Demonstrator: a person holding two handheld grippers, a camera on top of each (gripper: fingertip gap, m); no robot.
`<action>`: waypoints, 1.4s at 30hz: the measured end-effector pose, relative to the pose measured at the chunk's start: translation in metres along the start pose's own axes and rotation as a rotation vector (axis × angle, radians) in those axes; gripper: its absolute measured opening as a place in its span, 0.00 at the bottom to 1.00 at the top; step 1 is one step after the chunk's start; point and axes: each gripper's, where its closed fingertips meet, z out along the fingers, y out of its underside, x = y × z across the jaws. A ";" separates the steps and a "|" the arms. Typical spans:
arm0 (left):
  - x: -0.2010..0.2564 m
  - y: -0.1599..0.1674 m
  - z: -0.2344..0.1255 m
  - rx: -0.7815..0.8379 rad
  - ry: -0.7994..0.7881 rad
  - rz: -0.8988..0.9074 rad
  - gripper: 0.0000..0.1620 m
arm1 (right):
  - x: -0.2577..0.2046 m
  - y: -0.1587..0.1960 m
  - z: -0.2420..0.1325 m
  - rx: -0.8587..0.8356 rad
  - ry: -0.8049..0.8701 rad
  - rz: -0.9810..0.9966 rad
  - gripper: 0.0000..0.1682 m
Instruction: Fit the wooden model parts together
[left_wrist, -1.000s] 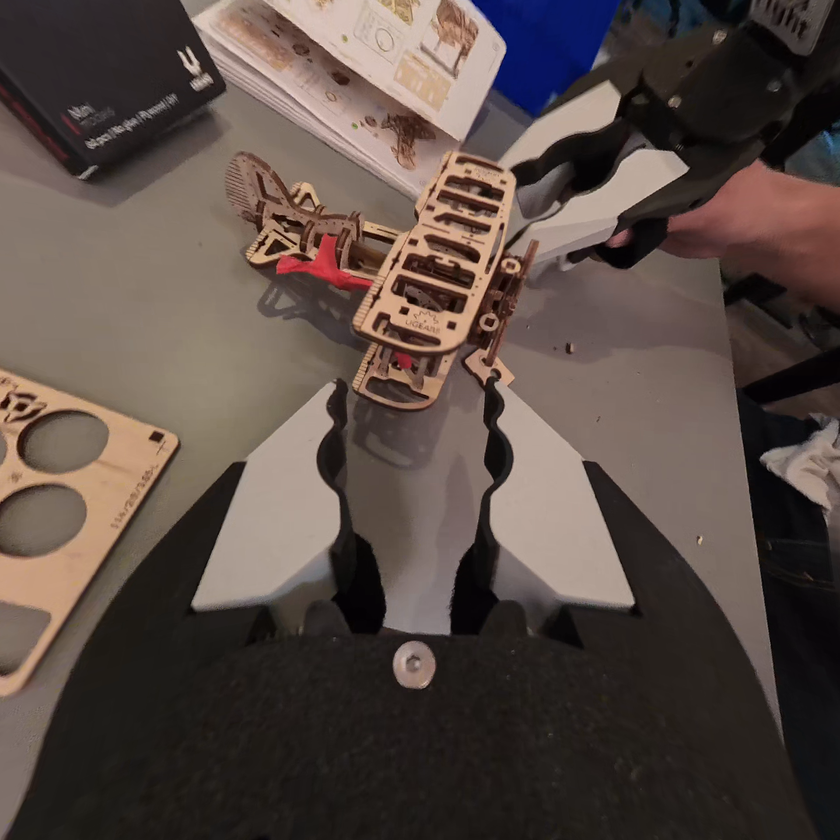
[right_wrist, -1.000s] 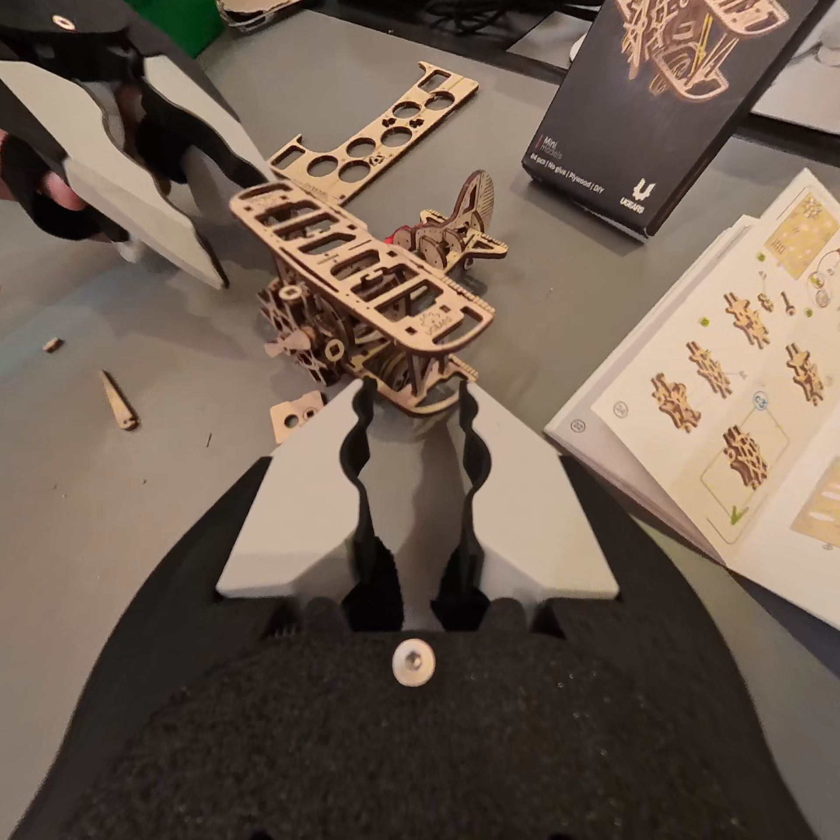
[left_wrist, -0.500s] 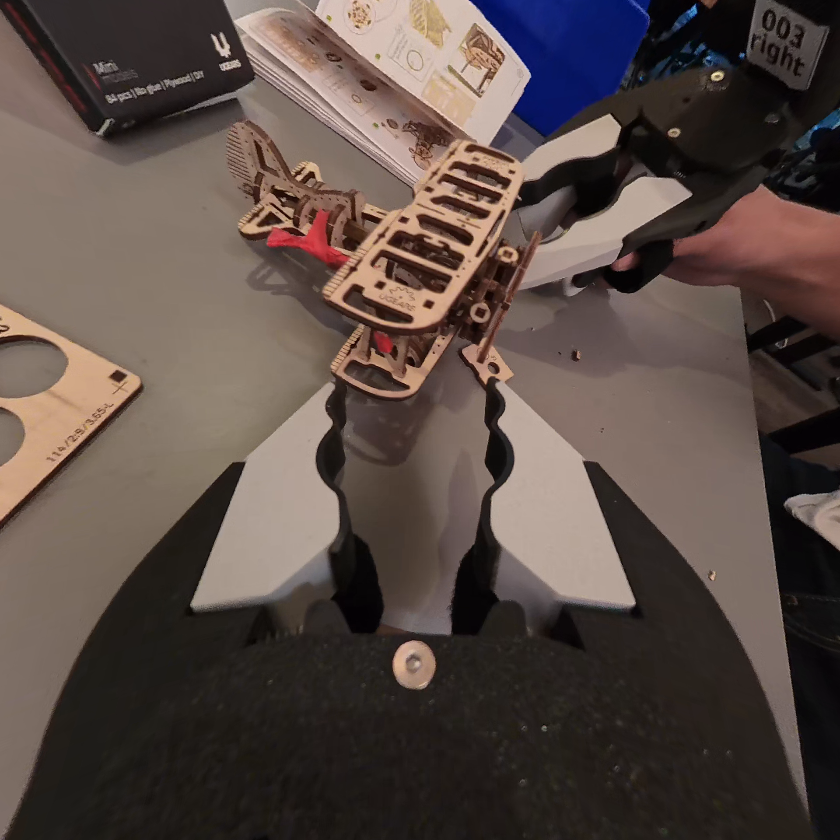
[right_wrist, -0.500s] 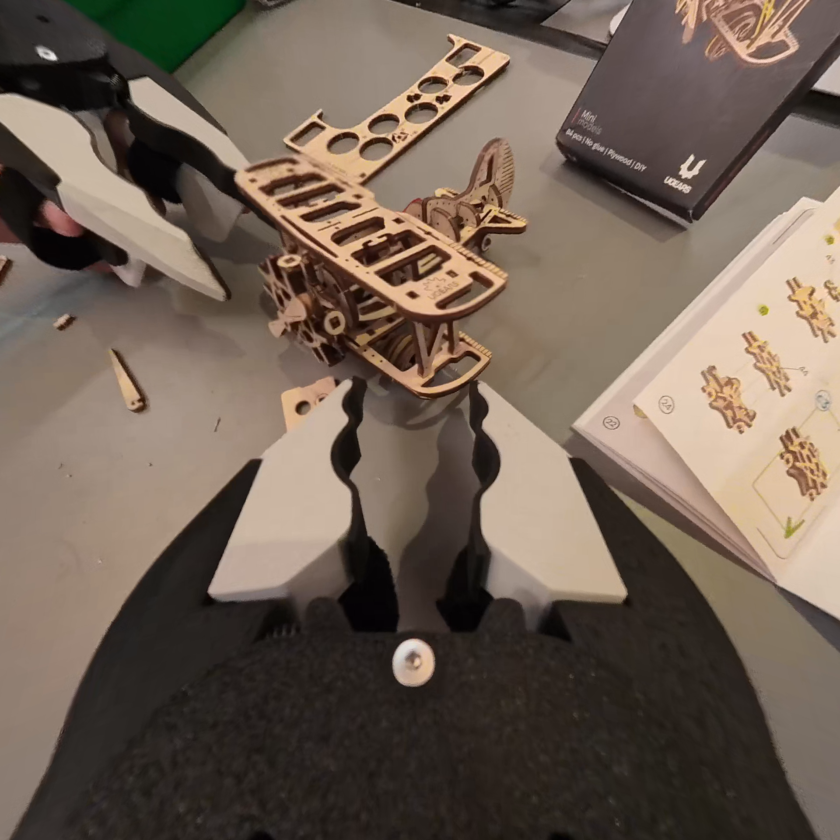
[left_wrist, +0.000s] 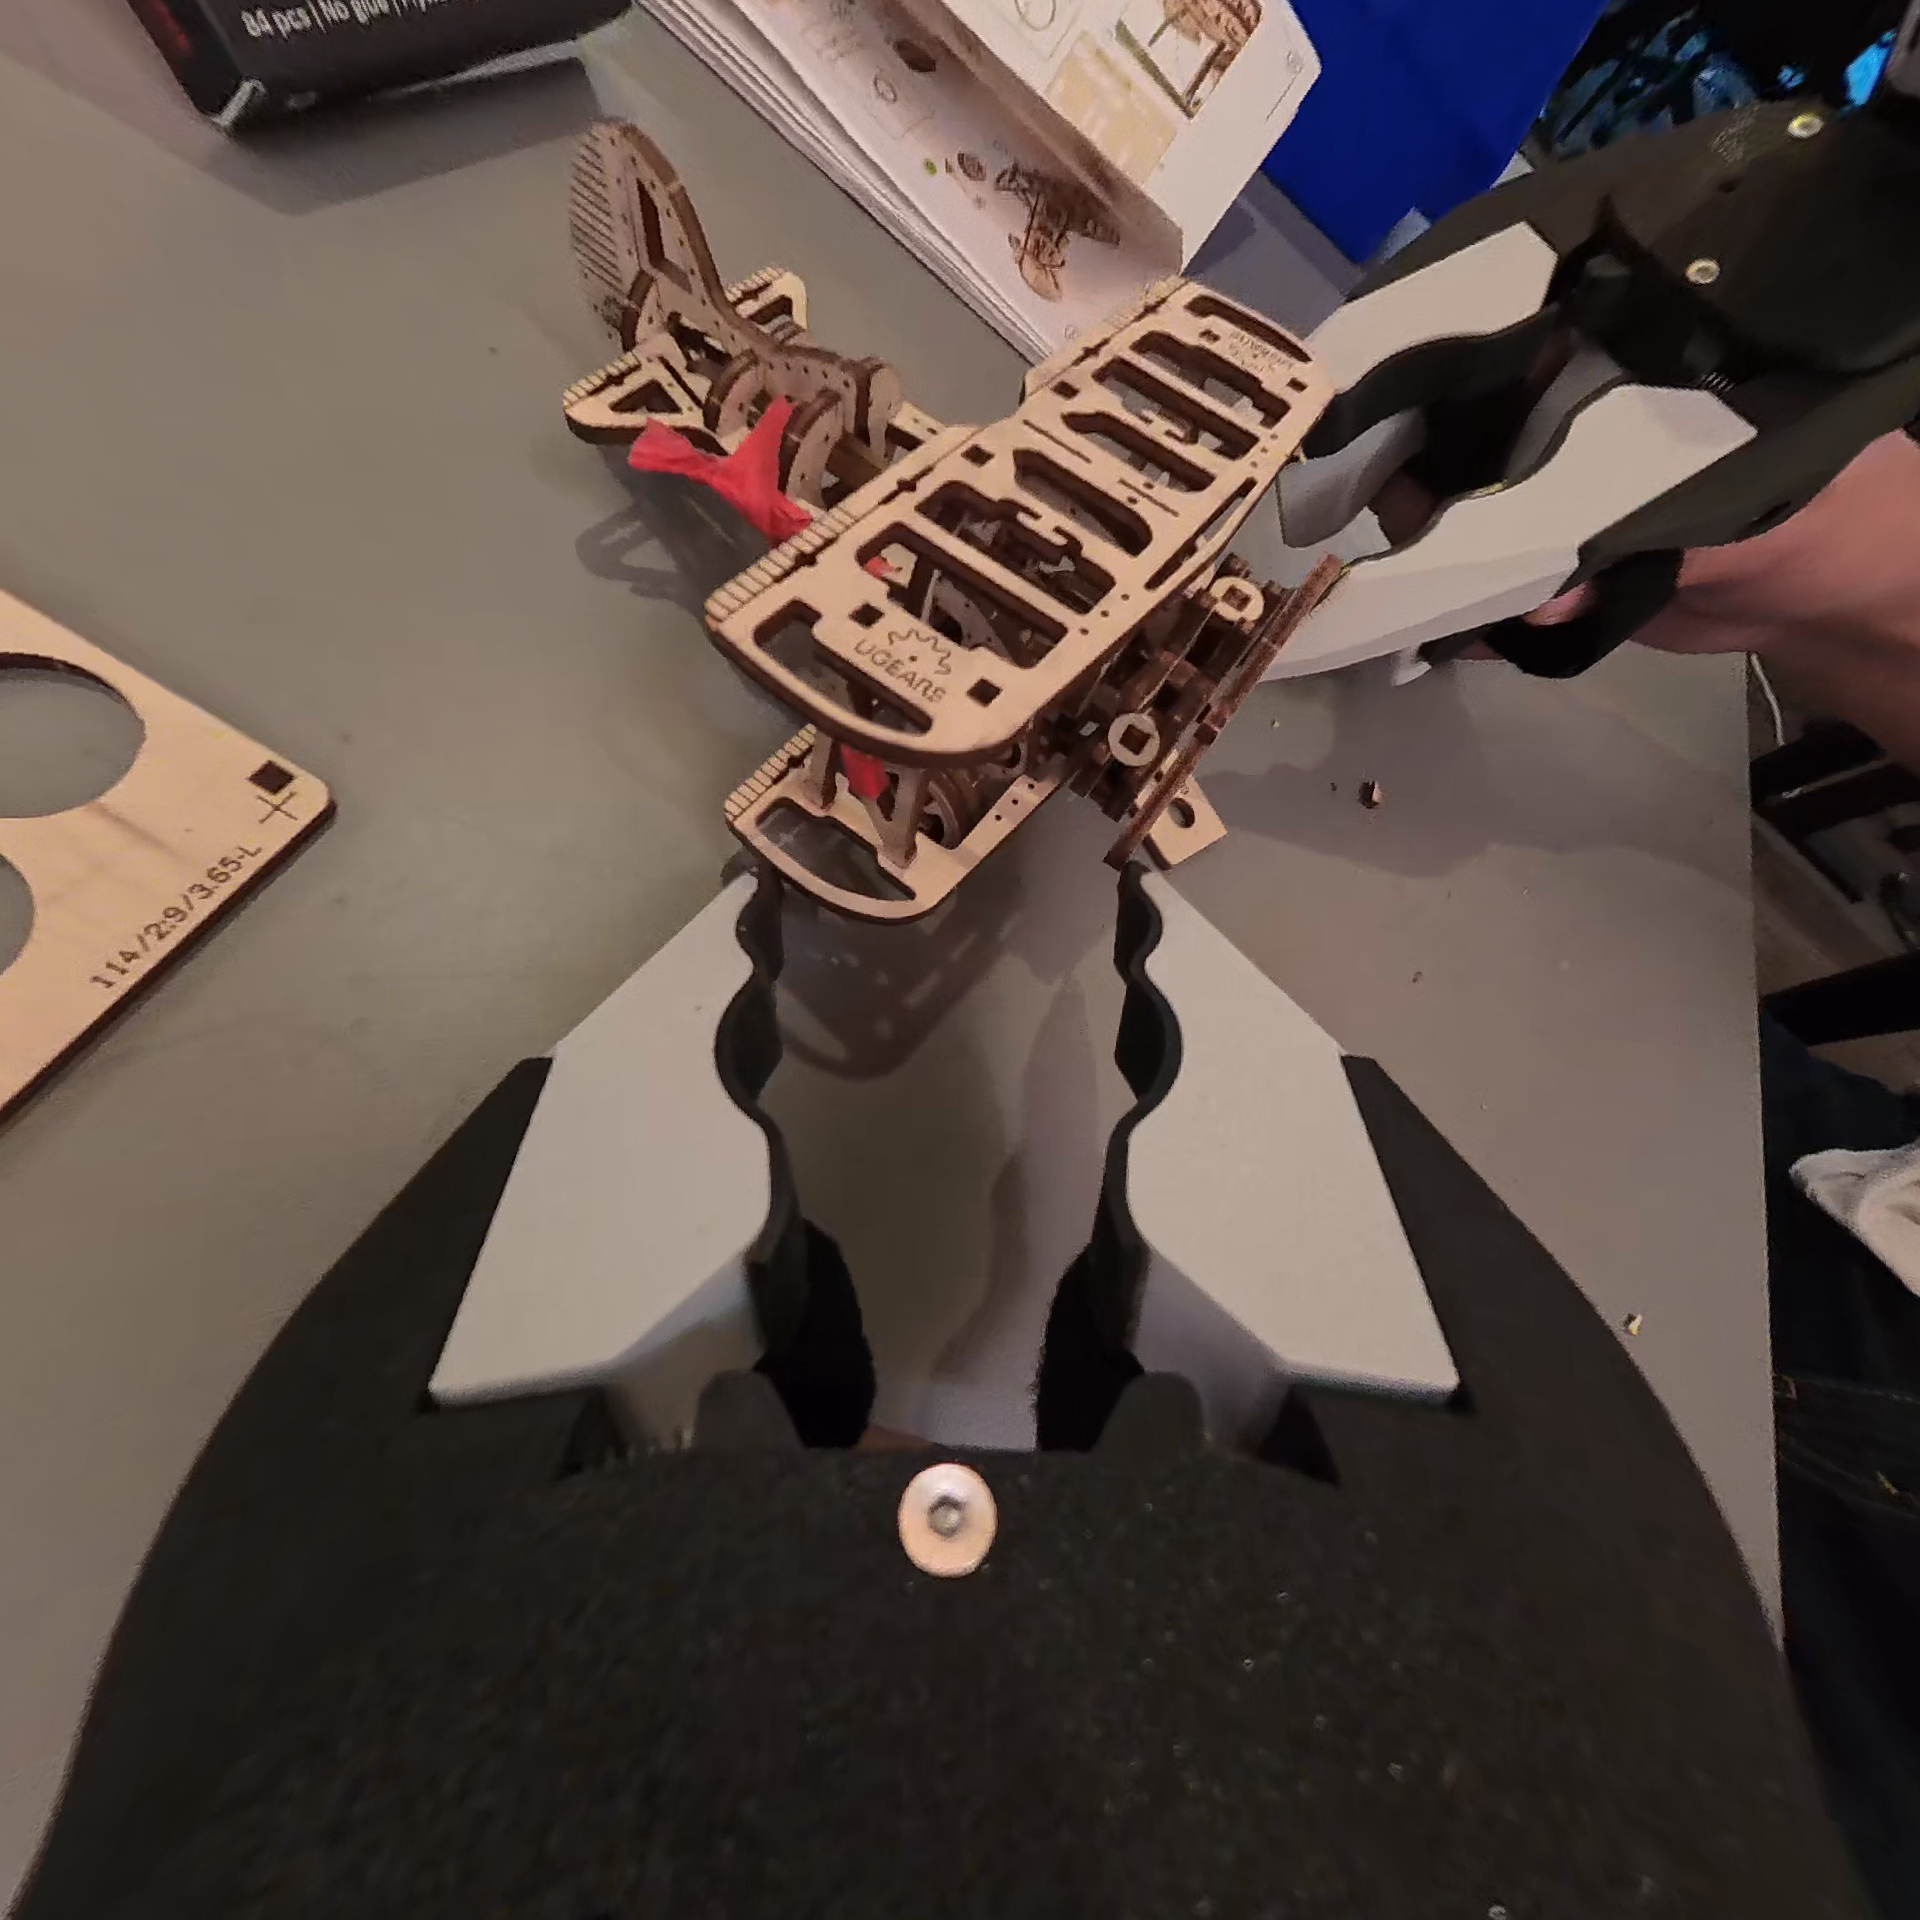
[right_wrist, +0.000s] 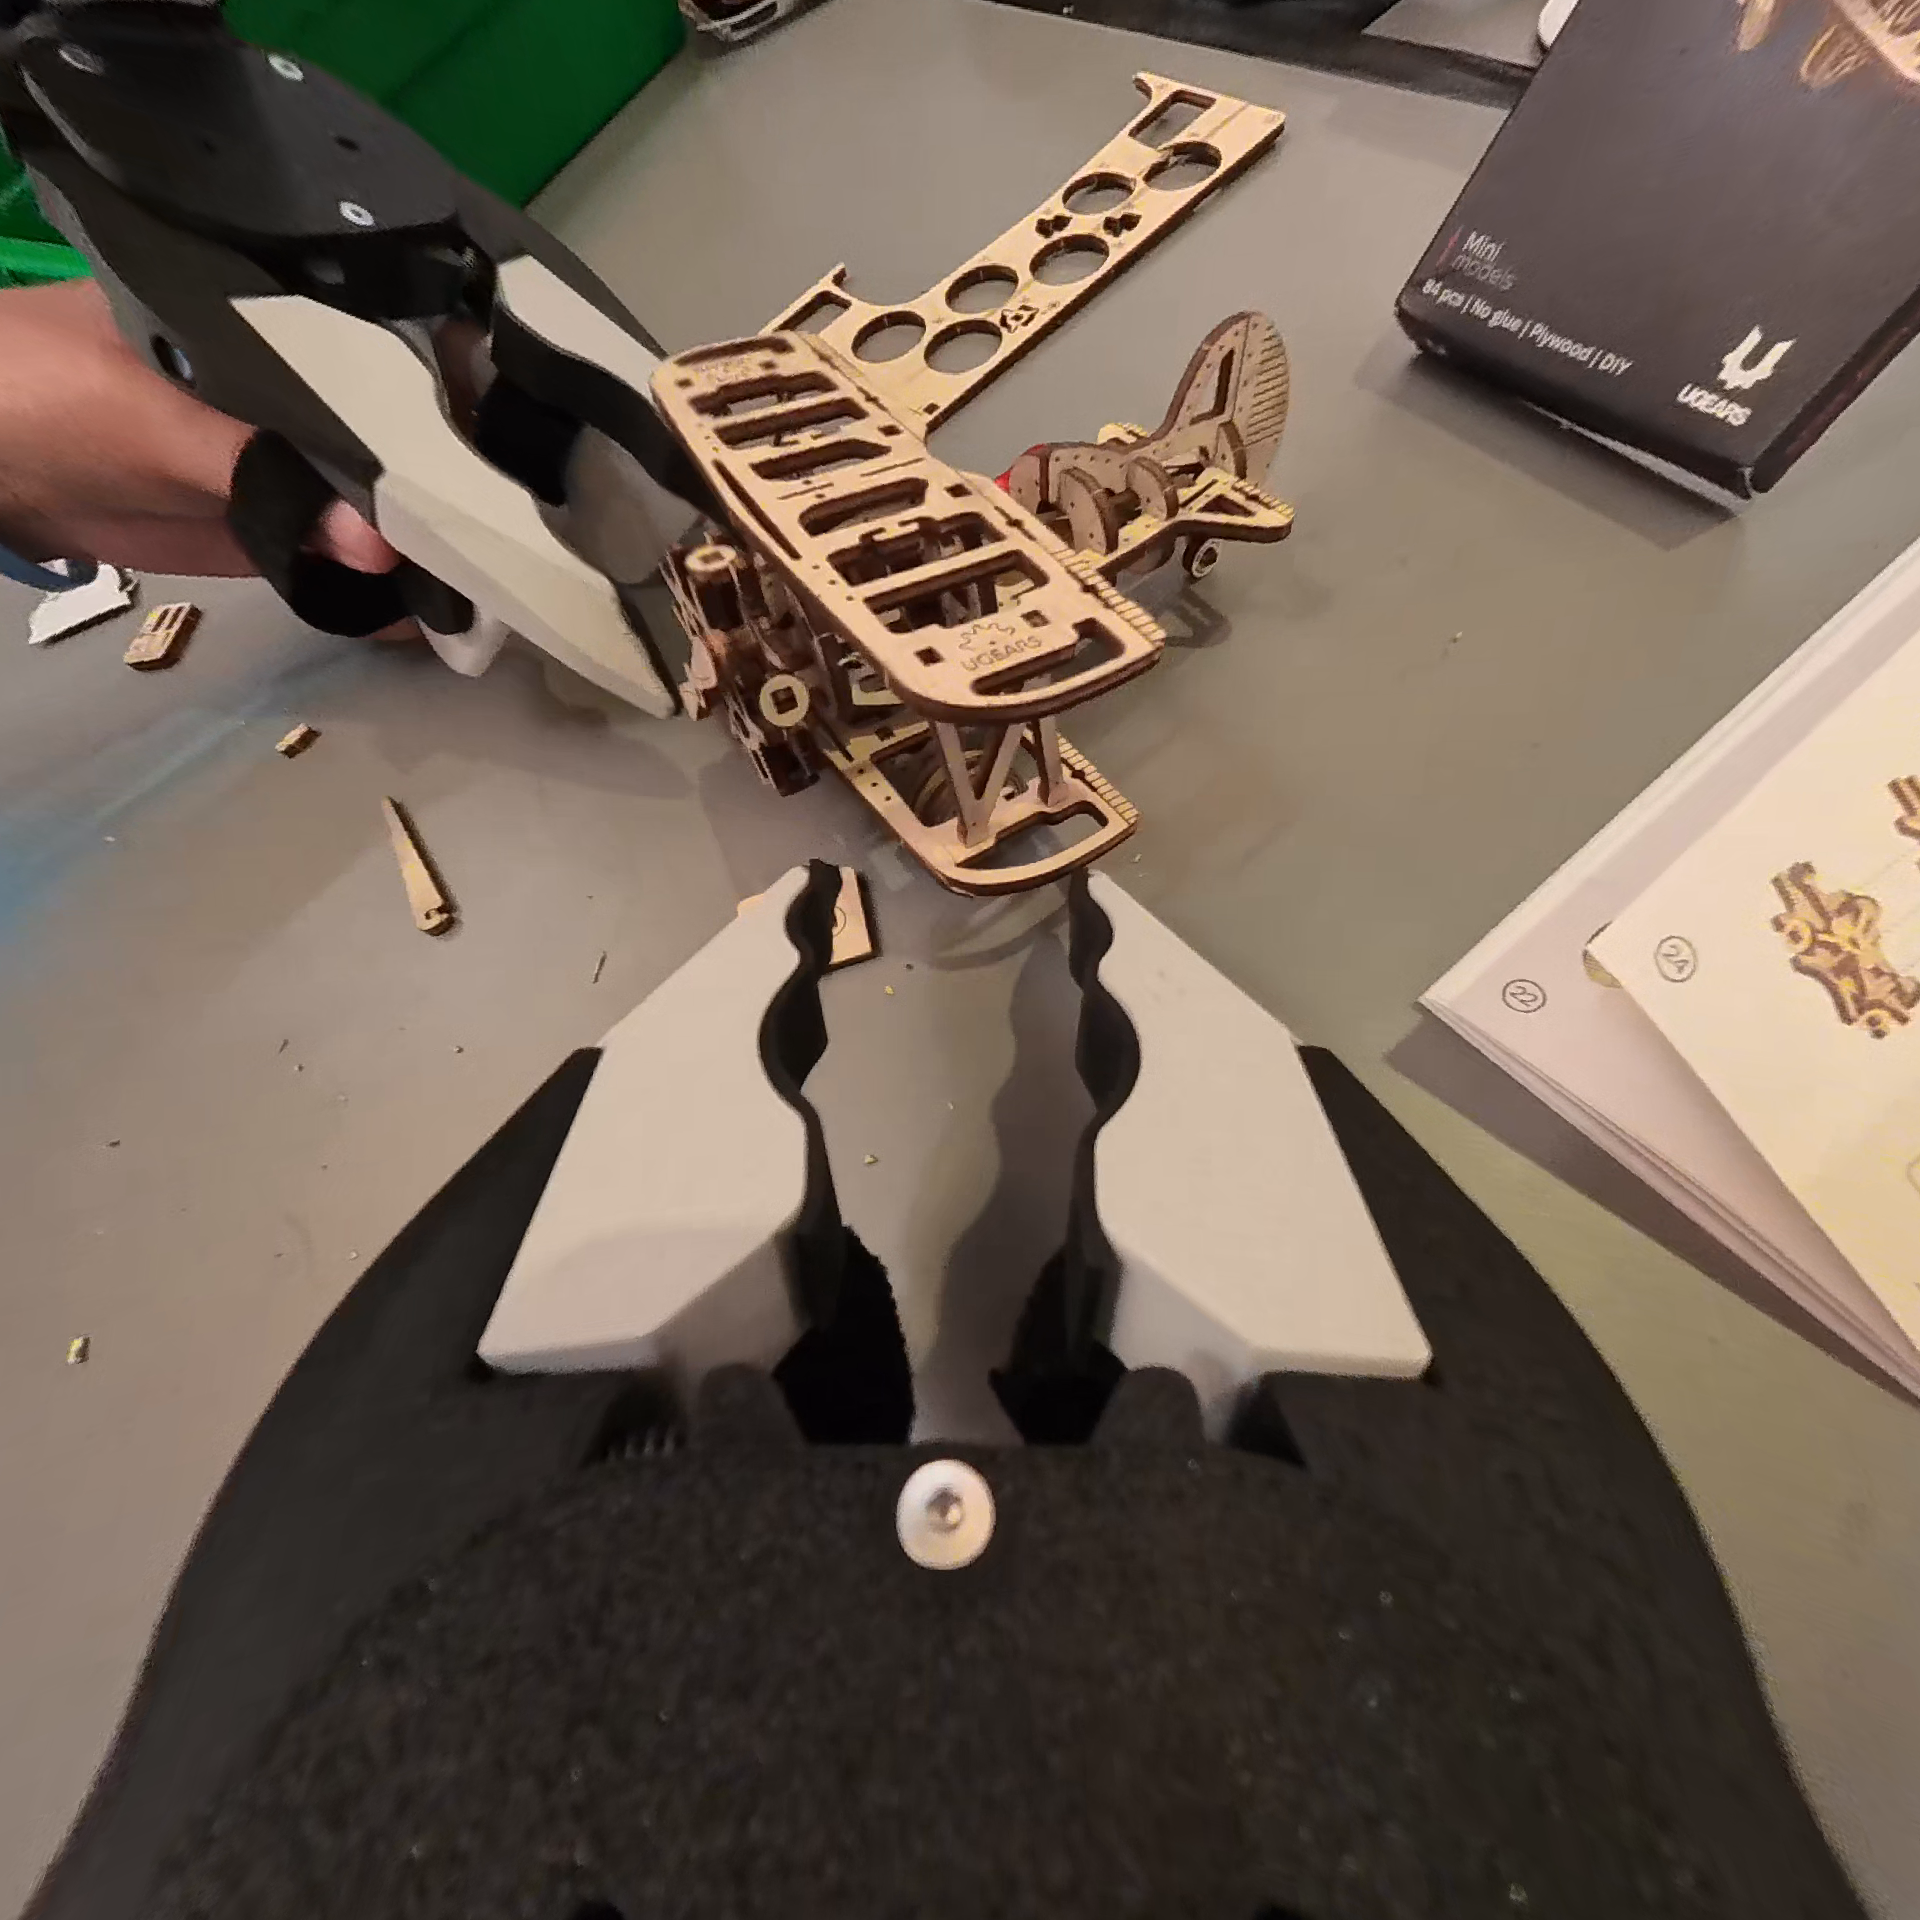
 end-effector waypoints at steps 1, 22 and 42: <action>0.000 -0.001 0.000 0.002 -0.006 0.007 0.38 | 0.000 0.000 0.000 0.002 0.003 -0.005 0.26; -0.001 -0.001 -0.009 0.032 0.000 -0.074 0.37 | -0.016 -0.022 -0.003 0.103 -0.130 0.039 0.29; 0.010 -0.009 -0.008 0.101 0.000 -0.062 0.39 | 0.006 0.007 0.001 -0.037 -0.064 0.128 0.33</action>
